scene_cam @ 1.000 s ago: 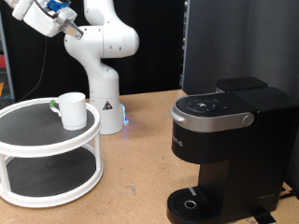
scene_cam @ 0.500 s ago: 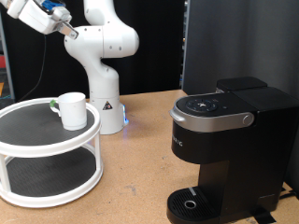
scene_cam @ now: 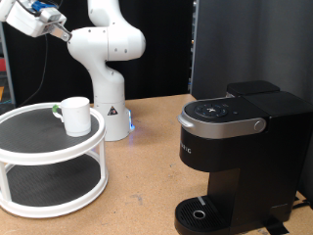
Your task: Make a cup of coffee with the keurig machine
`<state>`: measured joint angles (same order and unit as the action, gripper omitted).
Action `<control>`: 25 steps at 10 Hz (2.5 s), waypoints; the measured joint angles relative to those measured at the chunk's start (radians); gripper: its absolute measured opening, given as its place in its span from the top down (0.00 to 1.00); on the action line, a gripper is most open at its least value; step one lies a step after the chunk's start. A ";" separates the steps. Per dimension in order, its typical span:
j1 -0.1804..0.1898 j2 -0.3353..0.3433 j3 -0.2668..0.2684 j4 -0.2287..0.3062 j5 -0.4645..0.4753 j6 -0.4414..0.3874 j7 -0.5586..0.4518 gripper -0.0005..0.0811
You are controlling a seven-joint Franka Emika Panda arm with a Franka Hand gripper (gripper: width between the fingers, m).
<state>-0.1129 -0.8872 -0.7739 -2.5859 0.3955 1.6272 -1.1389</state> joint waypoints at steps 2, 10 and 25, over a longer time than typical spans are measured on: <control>0.000 0.006 -0.006 0.015 0.003 -0.005 0.048 0.99; -0.008 0.028 -0.051 -0.046 -0.090 0.053 0.003 0.99; -0.004 0.094 -0.240 -0.199 -0.141 0.353 -0.189 0.76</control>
<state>-0.1166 -0.7935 -1.0136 -2.7850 0.2543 1.9803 -1.3284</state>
